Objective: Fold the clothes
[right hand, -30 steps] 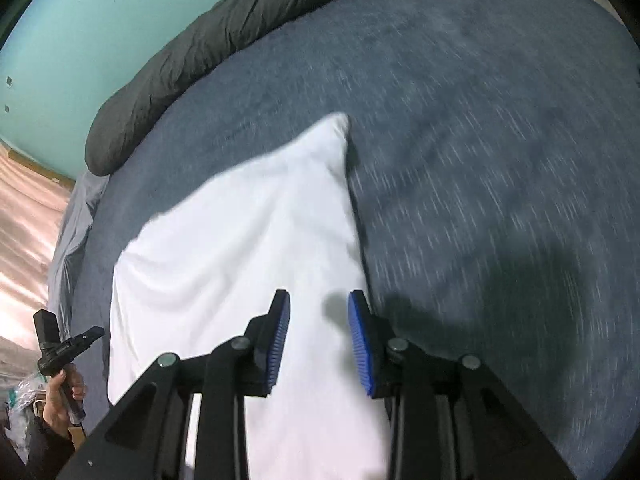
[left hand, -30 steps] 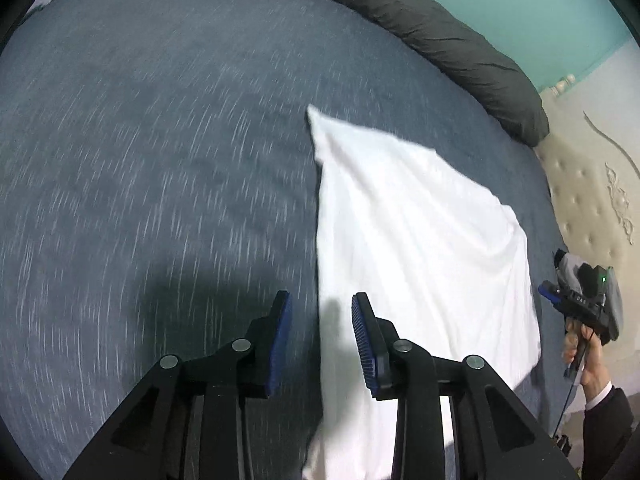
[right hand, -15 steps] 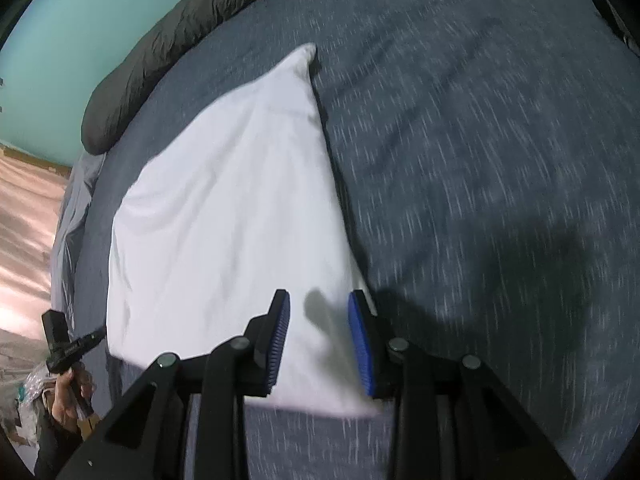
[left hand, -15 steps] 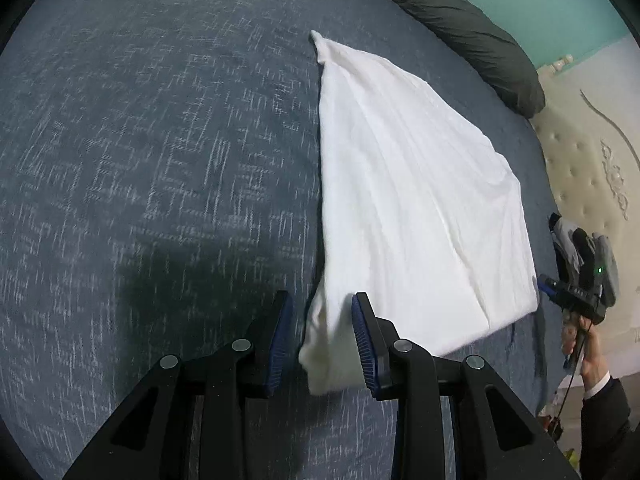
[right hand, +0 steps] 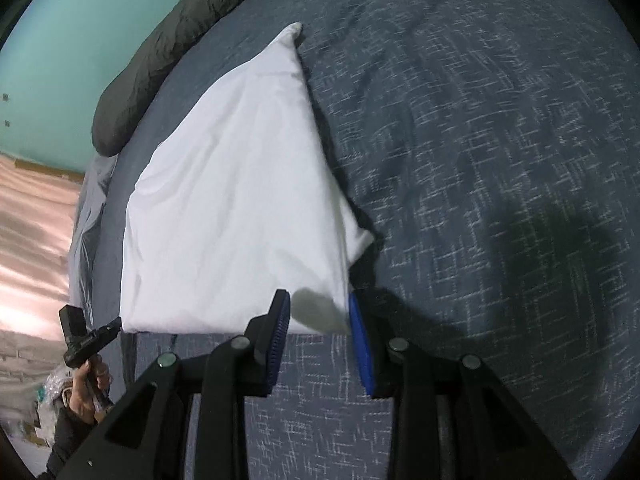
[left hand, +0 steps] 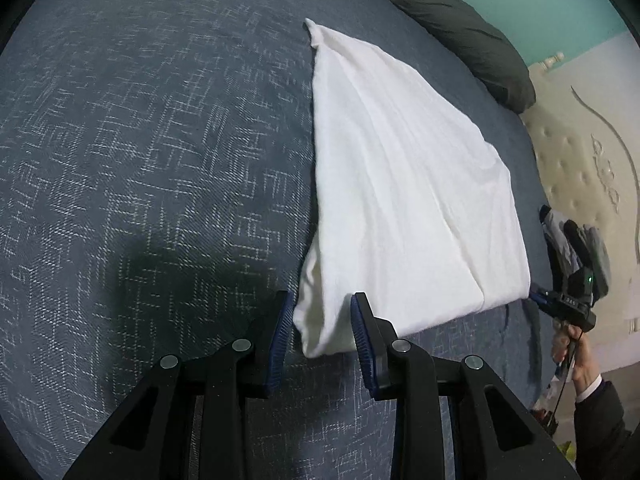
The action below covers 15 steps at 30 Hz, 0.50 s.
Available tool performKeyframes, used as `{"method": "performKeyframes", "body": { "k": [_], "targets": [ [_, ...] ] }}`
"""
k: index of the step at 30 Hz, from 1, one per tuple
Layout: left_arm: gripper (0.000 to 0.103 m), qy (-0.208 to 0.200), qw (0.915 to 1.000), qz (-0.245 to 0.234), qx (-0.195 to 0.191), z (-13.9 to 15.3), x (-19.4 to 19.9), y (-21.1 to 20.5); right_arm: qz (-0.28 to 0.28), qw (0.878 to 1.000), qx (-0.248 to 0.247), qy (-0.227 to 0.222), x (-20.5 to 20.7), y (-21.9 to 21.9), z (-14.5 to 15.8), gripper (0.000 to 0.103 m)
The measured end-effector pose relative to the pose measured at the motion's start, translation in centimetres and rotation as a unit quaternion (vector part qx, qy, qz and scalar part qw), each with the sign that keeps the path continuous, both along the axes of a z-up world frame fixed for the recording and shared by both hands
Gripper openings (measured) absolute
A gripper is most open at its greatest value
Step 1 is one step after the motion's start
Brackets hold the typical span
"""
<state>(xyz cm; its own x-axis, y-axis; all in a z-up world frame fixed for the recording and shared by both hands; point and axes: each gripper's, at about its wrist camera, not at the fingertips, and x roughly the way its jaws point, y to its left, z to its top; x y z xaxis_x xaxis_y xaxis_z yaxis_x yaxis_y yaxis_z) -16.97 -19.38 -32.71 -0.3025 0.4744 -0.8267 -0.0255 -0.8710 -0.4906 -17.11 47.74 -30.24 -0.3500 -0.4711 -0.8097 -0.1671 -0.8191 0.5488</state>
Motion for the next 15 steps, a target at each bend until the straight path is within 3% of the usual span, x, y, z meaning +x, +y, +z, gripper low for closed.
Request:
{"method": "performKeyframes", "body": {
  "k": [1, 2, 3, 6, 15],
  "targets": [
    [0.023, 0.001, 1.0000, -0.003, -0.003, 0.0, 0.0, 0.2, 0.002, 1.000, 0.005, -0.003, 0.0, -0.1, -0.1, 0.021],
    [0.010, 0.002, 1.0000, -0.006, -0.005, 0.0, -0.1, 0.3, 0.002, 1.000, 0.009, -0.004, 0.0, -0.1, -0.1, 0.011],
    [0.003, 0.003, 0.9999, -0.008, -0.008, 0.0, -0.1, 0.5, 0.001, 1.000, 0.012, -0.003, 0.2, -0.1, -0.1, 0.009],
    [0.002, 0.011, 0.9998, -0.009, -0.012, 0.3, -0.1, 0.5, -0.009, 1.000, 0.011, 0.009, 0.3, 0.4, 0.5, 0.003],
    [0.002, 0.017, 0.9996, 0.000, -0.022, 1.0, 0.1, -0.8, -0.013, 0.998, 0.025, 0.054, 0.4, 0.5, 3.6, 0.002]
  ]
}}
